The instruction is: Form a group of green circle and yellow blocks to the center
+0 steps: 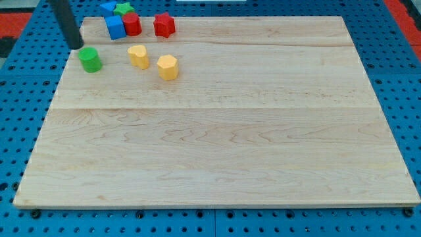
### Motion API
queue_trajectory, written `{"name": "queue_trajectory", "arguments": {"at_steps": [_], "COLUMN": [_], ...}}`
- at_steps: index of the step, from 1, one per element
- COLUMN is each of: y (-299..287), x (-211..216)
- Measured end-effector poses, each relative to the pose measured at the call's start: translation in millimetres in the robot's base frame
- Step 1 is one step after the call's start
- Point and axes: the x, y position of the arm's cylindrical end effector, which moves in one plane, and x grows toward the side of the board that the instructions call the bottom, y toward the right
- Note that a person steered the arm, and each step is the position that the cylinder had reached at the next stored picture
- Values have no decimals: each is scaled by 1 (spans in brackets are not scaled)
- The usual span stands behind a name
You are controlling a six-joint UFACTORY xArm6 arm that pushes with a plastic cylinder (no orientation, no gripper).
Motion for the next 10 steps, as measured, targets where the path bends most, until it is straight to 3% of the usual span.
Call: {"name": "queue_trajectory", "arguments": {"at_steps": [3, 5, 6, 8, 9, 10], "y": [175, 291, 269, 76, 59, 4], "x": [19, 112, 49, 23, -6, 7]}}
